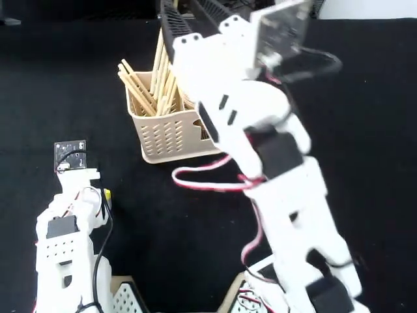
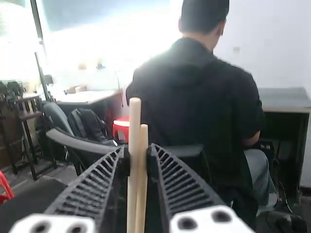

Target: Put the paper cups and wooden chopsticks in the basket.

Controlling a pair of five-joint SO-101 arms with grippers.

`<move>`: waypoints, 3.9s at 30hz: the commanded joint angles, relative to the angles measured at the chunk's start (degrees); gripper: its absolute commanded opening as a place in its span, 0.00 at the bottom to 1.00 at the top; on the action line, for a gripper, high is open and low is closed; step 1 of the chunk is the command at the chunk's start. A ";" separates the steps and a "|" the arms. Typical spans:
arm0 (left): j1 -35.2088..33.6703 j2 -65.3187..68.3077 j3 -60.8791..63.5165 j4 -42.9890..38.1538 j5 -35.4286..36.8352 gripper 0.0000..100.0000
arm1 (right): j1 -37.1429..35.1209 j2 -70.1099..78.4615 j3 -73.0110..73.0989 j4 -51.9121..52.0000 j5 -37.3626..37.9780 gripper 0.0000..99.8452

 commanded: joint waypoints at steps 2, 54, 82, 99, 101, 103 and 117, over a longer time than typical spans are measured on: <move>0.66 0.26 -0.13 -1.05 0.09 0.19 | -0.53 3.91 -1.10 -0.53 -0.53 0.01; -3.56 -8.09 -9.89 15.12 0.53 0.03 | 22.59 -68.09 59.56 46.15 12.48 0.02; 17.80 -40.62 12.09 24.70 4.48 0.03 | 22.77 -82.07 91.74 49.67 7.82 0.02; 17.71 -40.97 12.09 30.77 7.21 0.03 | 22.77 -82.07 91.74 51.34 4.13 0.02; 17.71 -40.97 12.09 30.77 7.21 0.03 | 22.77 -82.07 91.74 51.34 4.13 0.02; 17.71 -40.97 12.09 30.77 7.21 0.03 | 22.77 -82.07 91.74 51.34 4.13 0.02; -1.10 -41.76 12.09 31.12 7.21 0.03 | 22.86 -82.42 91.74 51.43 4.22 0.02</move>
